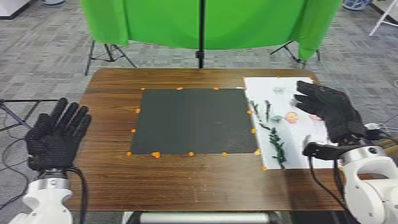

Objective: Arrange flowers

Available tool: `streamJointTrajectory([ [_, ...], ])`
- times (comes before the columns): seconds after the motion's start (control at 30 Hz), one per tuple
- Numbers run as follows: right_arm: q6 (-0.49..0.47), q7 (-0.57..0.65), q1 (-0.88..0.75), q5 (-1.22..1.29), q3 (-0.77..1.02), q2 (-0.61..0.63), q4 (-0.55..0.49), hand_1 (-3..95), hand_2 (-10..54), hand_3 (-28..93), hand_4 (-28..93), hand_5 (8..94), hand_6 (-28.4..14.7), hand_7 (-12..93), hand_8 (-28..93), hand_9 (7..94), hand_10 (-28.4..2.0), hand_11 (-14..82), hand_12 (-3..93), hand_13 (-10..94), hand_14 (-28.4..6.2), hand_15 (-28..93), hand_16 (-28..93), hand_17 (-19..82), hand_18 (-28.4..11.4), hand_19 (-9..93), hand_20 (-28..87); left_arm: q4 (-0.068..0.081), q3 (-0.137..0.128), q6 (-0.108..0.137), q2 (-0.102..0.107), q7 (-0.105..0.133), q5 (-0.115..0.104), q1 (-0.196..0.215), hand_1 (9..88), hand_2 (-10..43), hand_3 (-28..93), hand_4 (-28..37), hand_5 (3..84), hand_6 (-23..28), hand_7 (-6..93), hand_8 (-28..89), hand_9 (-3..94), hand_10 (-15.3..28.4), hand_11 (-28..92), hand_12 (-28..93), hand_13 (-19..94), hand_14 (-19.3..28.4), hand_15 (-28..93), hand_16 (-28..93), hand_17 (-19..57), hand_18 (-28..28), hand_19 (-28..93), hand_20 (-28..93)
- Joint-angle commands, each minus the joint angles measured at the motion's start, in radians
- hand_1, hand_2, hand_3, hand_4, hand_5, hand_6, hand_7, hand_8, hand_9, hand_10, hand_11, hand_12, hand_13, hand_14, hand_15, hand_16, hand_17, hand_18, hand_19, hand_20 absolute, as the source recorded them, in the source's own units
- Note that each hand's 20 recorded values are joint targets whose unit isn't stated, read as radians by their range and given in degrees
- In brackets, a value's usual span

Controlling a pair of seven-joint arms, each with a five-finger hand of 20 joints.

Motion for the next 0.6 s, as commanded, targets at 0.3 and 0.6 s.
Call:
streamJointTrajectory([
  [0.3, -0.022, 0.058, -0.020, -0.145, 0.028, -0.001, -0.029, 14.9, 2.9, 84, -26, 49.7, -5.0, 8, -11, 43.2, -13.0, 4.8, 8.3, 35, -14.8, 12, 10, 13, -18.0, 24, 15, -0.008, 0.009, -0.012, -0.010, 0.005, -0.016, 0.032, 28.5, 14.7, 78, -28.3, 48.2, 8.0, 6.0, -8, 43.1, 14.9, 16, 9, 33, 14.7, 26, -6, -6.6, 12.9, 33, 10],
  [0.6, -0.097, 0.195, -0.045, -0.684, 0.040, 0.024, -0.096, 22.9, -9.5, 77, -28, 49.6, -11.7, 7, -10, 52.7, -19.1, 42.0, 23.4, 46, -15.7, 57, 17, 17, -20.6, 62, 22, -0.015, 0.004, 0.000, -0.015, 0.011, -0.021, 0.050, 28.6, 14.7, 78, -28.3, 48.3, 8.3, 6.4, -8, 43.2, 15.1, 16, 9, 33, 14.6, 26, -6, -6.6, 12.9, 33, 10],
])
